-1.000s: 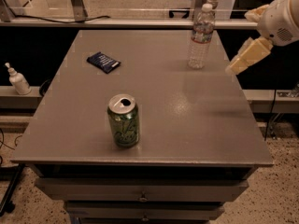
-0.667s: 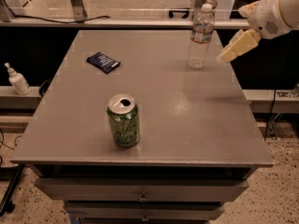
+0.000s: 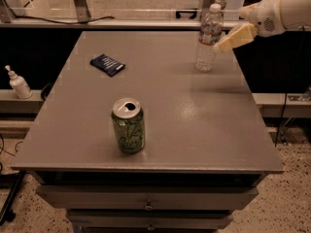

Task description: Knock water bottle over

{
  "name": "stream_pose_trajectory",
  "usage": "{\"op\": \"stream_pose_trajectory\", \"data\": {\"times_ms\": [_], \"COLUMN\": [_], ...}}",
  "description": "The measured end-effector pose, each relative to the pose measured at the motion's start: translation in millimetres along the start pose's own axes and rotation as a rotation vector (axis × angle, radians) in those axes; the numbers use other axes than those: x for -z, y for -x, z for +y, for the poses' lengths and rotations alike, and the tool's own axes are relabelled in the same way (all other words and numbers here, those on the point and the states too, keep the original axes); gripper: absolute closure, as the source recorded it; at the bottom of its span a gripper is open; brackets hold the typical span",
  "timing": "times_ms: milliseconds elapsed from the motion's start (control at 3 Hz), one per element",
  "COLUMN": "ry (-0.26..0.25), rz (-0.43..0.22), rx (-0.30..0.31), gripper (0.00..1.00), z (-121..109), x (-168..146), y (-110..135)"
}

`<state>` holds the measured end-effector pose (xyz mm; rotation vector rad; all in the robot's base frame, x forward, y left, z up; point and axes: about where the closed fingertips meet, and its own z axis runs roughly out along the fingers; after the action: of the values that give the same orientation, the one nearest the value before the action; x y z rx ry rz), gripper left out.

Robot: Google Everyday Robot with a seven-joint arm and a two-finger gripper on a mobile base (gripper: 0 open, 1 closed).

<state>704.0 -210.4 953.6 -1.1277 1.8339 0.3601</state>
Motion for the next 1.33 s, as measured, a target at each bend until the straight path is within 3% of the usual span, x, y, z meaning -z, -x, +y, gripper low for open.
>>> {"op": "stream_pose_trajectory", "data": {"times_ms": [333,667,1333], "ry": [0.066,0.148,0.325], "rz": [-0.112,-0.208,-0.354], "rx": [-0.076,-0.107,-0.133], "gripper": [0.0,0.0,0.0], "z": [4,22,84], "x": [-17,-27,-11], "y": [8,27,69]}}
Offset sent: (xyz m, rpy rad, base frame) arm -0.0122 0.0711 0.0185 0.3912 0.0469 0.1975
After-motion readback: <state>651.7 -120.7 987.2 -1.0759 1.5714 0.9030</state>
